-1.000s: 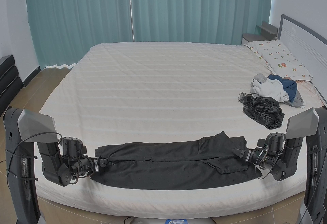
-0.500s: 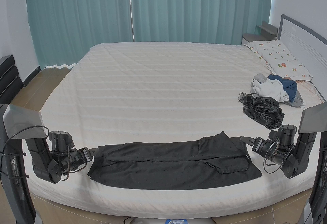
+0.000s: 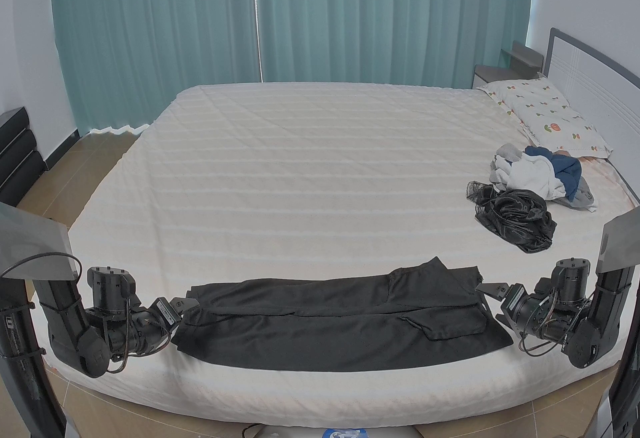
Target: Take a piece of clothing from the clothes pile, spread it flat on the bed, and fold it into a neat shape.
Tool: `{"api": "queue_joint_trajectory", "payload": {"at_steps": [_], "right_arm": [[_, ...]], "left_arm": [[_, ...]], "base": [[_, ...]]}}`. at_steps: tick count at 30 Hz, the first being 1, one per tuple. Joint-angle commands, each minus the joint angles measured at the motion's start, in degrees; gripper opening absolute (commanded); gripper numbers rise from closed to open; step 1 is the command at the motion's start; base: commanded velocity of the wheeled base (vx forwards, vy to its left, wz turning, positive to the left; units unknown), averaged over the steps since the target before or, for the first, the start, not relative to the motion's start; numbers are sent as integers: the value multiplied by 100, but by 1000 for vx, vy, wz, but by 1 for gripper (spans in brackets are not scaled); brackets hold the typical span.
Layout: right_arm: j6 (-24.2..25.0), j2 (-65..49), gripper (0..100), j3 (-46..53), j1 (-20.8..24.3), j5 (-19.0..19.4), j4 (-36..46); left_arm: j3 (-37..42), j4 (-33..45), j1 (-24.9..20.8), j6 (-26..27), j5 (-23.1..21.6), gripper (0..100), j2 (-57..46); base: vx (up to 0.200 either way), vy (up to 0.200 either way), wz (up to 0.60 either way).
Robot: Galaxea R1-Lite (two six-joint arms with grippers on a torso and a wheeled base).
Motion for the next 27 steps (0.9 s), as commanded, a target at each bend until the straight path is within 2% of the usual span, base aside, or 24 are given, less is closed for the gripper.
{"api": "queue_joint_trajectory", "payload": {"at_steps": [1, 9, 16, 24, 27], "right_arm": [[103, 30, 100, 235, 34, 26, -6], [121, 268, 100, 279, 61, 35, -15], [121, 277, 100, 349, 105, 8, -24], [138, 435, 100, 340, 228, -18, -24], [138, 496, 100, 288, 298, -220, -24]], "left_arm": [[227, -2, -157, -106, 7, 100, -51], [324, -11, -166, -97, 16, 100, -51], [315, -11, -254, -97, 42, 100, 72], [201, -11, -605, -97, 754, 100, 397], [-1, -2, -702, -97, 956, 100, 511]], "base": [[0, 0, 0], [0, 0, 0], [-171, 0, 0], [0, 0, 0], [0, 0, 0]]}}
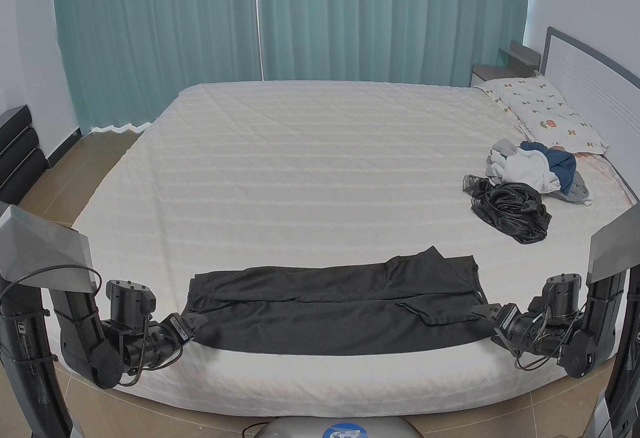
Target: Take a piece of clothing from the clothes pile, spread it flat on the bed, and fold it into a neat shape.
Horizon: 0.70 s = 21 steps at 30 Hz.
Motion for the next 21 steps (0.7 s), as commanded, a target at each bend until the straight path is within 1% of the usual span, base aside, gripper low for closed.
{"api": "queue_joint_trajectory", "payload": {"at_steps": [1, 4, 9, 10, 14, 16, 17, 20, 21], "right_arm": [[1, 168, 100, -56, 119, -157, -11], [9, 212, 100, -65, 198, -236, -11], [291, 194, 100, -92, 365, -376, -11], [317, 221, 100, -118, 426, -455, -2], [326, 370, 100, -197, 549, -693, -11], [335, 537, 100, -355, 629, -948, 16], [335, 572, 100, -373, 637, -983, 16], [335, 880, 100, -619, 734, -1387, 16], [335, 889, 100, -628, 734, -1405, 16]], "left_arm": [[-251, 1, -140, -3, 159, 100, 293], [-453, 53, -167, -12, 344, 100, 434], [-629, 53, -193, -12, 520, 100, 583], [-699, 71, -193, -3, 537, 0, 601], [-699, 71, -193, -3, 555, 0, 610], [-620, 62, -193, -3, 660, 0, 618], [-620, 62, -193, -3, 687, 0, 618], [-611, 53, -175, -12, 906, 0, 671], [-611, 53, -167, -12, 906, 0, 680]], "base": [[0, 0, 0], [0, 0, 0], [0, 0, 0], [0, 0, 0], [0, 0, 0], [0, 0, 0], [0, 0, 0], [0, 0, 0], [0, 0, 0]]}}
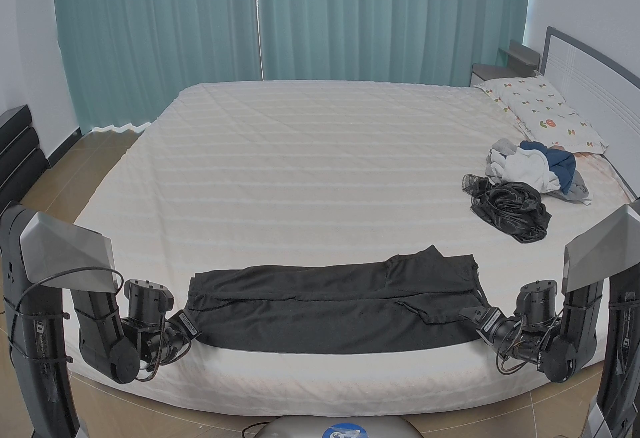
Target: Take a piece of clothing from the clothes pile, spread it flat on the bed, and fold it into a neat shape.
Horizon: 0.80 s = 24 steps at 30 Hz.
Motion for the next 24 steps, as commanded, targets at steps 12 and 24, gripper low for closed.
{"api": "queue_joint_trajectory", "payload": {"at_steps": [12, 24], "right_arm": [[28, 555, 100, -458, 316, -531, 20], [406, 705, 0, -915, 395, -1005, 2]], "left_arm": [[16, -10, 32, -176, 130, 0, 52], [8, -10, 32, -194, 130, 0, 61]], "base": [[0, 0, 0], [0, 0, 0]]}}
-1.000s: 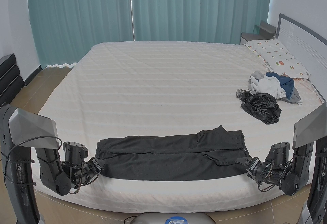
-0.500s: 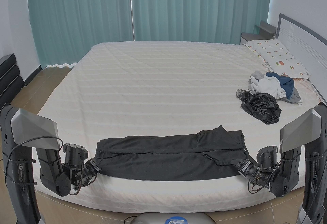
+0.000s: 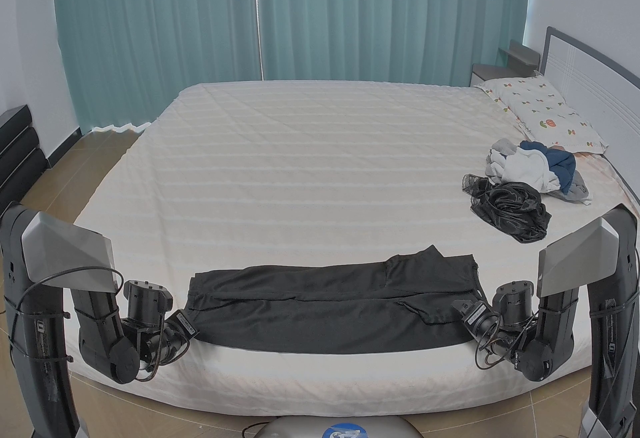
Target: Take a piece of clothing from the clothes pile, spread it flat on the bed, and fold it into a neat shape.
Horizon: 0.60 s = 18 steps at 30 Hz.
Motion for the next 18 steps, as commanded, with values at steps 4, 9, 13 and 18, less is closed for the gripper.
{"api": "queue_joint_trajectory", "payload": {"at_steps": [4, 9, 13, 18], "right_arm": [[30, -6, 0, 109, 153, -91, -35], [65, -41, 0, 126, 153, -100, -35], [65, -173, 0, 214, 153, -100, -26], [39, -436, 0, 540, 171, -91, -26]], "left_arm": [[5, -2, -1, 6, 4, 0, 17], [14, -2, 17, 6, 13, 0, 0], [14, -2, 17, 15, 13, 0, -18], [14, 7, 78, 33, 13, 0, -194]], "base": [[0, 0, 0], [0, 0, 0], [0, 0, 0], [0, 0, 0]]}}
